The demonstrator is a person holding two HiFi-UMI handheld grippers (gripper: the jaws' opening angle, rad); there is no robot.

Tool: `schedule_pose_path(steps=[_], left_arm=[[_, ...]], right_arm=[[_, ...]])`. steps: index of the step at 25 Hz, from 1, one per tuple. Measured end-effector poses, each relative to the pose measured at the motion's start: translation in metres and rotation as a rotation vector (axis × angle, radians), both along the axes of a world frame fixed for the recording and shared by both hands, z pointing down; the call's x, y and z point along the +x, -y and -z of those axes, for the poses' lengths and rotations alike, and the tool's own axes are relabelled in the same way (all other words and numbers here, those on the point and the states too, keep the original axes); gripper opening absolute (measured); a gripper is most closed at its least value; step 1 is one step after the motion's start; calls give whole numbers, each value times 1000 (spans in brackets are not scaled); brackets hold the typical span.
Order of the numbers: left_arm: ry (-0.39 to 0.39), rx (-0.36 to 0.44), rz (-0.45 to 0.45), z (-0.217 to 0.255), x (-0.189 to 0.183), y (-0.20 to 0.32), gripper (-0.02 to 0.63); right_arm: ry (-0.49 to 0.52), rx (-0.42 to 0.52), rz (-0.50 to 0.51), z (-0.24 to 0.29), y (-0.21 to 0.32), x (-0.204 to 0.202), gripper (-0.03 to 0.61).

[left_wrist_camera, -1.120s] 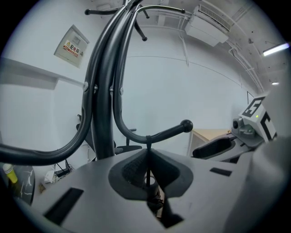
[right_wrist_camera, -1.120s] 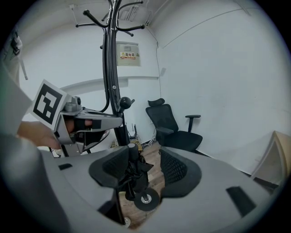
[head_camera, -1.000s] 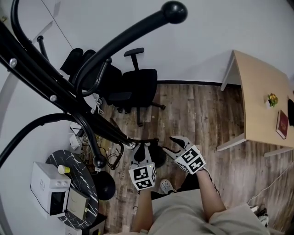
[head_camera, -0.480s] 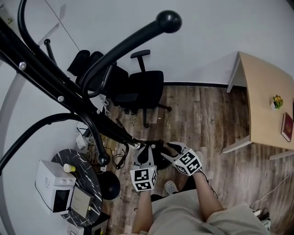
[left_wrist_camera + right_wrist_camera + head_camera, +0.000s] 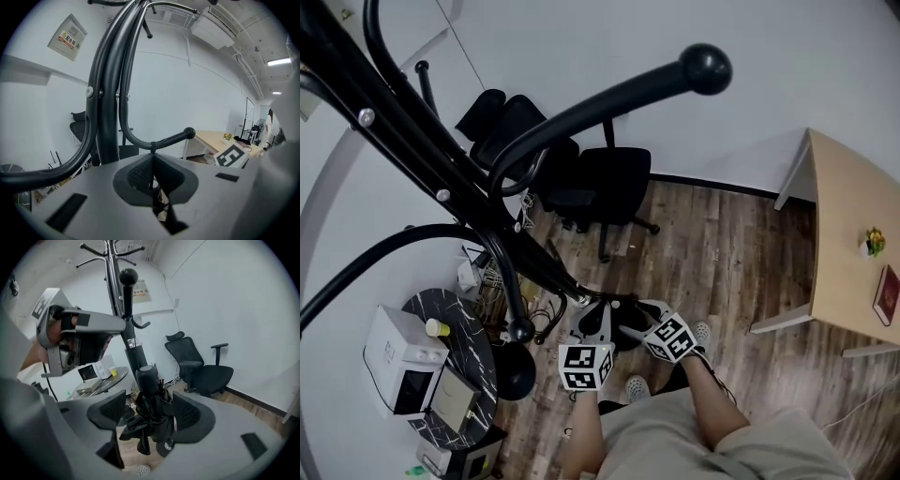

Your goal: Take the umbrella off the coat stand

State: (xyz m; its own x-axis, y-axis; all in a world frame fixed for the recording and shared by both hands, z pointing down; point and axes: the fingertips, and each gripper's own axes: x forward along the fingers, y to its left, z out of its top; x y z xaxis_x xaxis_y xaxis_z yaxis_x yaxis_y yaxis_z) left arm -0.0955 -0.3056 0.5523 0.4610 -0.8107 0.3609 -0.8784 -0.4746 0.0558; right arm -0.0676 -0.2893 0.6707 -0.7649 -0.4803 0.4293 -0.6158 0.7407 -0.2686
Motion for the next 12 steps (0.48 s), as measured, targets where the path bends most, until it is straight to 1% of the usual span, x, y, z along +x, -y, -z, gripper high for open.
schedule_pose_path(steps=[3, 4, 7, 12], left_arm=[[-21, -2, 5, 4, -2, 1, 20], [-35, -7, 5, 5, -2, 0, 20], [-92, -34, -3, 8, 2, -3, 20], [-80, -21, 14, 14, 1, -3, 20]], right_arm=[[-27, -37, 35, -18, 3, -10, 376], [-41, -50, 44, -25, 4, -13, 385], [-89, -59, 76, -40, 6, -18, 396], [-85, -26, 133, -42, 14, -37, 414]])
